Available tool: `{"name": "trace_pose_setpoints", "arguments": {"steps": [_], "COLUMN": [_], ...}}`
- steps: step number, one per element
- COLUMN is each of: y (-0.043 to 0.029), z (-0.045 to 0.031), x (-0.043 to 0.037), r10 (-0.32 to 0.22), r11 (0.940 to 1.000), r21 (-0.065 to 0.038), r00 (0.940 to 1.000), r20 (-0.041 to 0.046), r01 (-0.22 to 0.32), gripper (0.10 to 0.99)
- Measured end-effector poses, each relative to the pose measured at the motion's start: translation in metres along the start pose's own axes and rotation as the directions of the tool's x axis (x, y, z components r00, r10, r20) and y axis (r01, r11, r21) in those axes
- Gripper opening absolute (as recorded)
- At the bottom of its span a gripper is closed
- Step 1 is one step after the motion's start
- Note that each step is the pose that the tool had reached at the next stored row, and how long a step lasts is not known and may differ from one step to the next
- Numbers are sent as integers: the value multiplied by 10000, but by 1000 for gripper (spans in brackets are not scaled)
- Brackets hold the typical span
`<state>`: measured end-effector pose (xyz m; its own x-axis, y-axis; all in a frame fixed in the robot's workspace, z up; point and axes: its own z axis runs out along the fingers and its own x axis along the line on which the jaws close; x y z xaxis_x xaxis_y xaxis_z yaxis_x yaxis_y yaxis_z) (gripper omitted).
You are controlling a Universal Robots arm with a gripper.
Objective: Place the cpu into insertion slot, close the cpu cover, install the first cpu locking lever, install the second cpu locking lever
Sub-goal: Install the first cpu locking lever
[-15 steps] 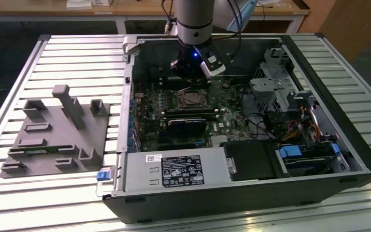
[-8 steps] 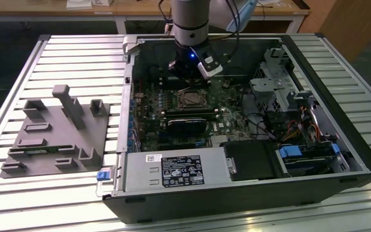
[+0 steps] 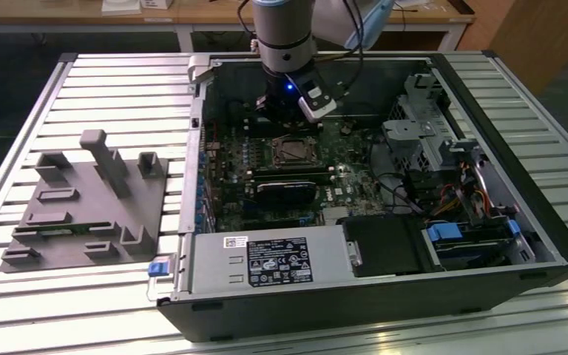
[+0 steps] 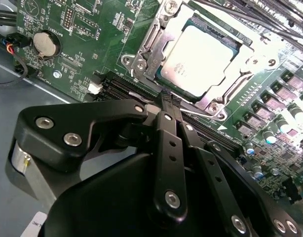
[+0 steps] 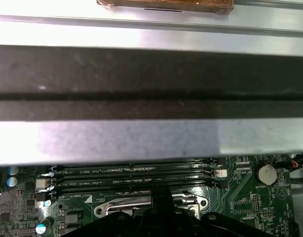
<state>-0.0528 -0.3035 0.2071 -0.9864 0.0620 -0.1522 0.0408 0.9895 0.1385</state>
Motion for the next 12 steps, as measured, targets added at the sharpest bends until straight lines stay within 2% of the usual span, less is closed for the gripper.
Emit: {"name": "trace_pose_setpoints", "arguments": {"steps": [4,9,12], "y": [-3,-2,0], "z": [15,17,17], "x": [4,4,6], "r10": [20,58,75], "r11": [10000,10000,9999], "r21": [1,2,-102], "r00": [10000,10000,10000], "r20": [47,54,49], "r01": [-20,-58,-75], "gripper": [106,106,106]}}
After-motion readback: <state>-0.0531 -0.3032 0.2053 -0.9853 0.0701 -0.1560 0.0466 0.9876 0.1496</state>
